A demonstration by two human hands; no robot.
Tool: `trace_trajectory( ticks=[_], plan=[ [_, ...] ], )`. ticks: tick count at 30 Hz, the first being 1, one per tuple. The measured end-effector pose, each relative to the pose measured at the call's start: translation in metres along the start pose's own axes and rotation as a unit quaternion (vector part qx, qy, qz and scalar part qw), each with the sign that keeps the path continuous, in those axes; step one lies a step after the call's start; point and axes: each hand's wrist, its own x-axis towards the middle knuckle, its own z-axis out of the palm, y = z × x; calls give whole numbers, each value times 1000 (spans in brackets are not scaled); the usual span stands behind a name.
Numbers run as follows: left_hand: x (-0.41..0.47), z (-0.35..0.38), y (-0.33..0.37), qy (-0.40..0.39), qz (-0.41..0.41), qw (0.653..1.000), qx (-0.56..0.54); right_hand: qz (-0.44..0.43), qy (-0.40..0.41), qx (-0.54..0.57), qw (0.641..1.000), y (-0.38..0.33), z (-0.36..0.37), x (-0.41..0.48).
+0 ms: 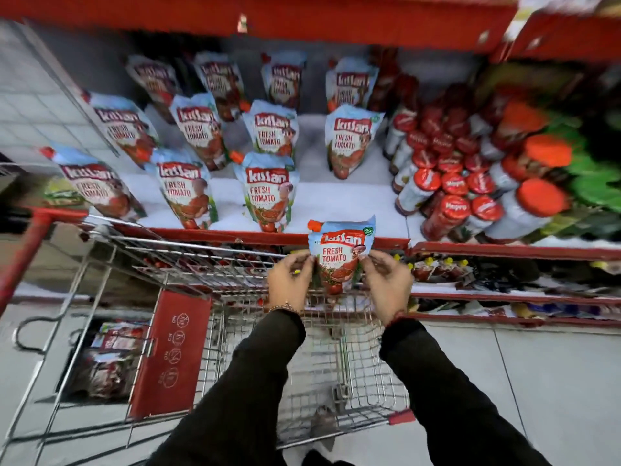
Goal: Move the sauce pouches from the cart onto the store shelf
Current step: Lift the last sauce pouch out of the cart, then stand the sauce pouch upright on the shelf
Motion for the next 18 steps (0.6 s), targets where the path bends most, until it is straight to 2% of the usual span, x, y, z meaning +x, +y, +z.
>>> trace_trajectory(
  ticks=[8, 13, 18],
  plan=[
    [59, 17, 67, 19, 82, 996, 22, -50, 44, 20, 998, -61, -4, 52],
    [86, 36, 82, 26, 69, 997, 25, -20, 29, 65, 997, -72, -1, 80],
    [93, 46, 70, 30, 41, 998, 46, -11, -14, 37, 999, -64, 3, 91]
  ],
)
